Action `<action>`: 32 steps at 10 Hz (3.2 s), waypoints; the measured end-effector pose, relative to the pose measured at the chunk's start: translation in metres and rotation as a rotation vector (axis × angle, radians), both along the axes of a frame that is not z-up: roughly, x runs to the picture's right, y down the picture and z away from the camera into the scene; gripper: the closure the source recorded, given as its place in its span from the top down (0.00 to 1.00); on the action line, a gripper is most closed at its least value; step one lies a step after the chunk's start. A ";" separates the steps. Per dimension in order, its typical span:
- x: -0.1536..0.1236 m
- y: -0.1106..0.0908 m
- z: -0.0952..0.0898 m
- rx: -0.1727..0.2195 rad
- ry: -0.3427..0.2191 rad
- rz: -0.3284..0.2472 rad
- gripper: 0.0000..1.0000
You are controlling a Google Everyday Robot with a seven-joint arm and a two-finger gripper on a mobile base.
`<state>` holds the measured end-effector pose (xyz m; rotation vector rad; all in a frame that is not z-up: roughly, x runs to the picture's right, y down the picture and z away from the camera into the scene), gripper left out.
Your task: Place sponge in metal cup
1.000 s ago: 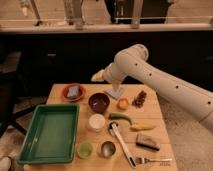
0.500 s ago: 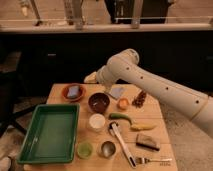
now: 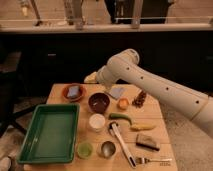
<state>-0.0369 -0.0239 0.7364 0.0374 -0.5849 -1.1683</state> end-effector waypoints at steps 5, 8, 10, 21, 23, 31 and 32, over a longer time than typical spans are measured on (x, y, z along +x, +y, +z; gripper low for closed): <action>-0.028 -0.034 0.035 0.195 -0.002 0.075 0.80; -0.040 -0.040 0.051 0.210 -0.023 0.070 0.80; -0.050 -0.040 0.061 0.195 -0.048 0.054 0.80; -0.133 -0.040 0.092 0.125 -0.193 -0.051 0.80; -0.145 -0.039 0.099 0.110 -0.208 -0.075 0.80; -0.164 -0.019 0.140 0.011 -0.222 -0.098 0.80; -0.164 -0.017 0.143 0.003 -0.223 -0.098 0.80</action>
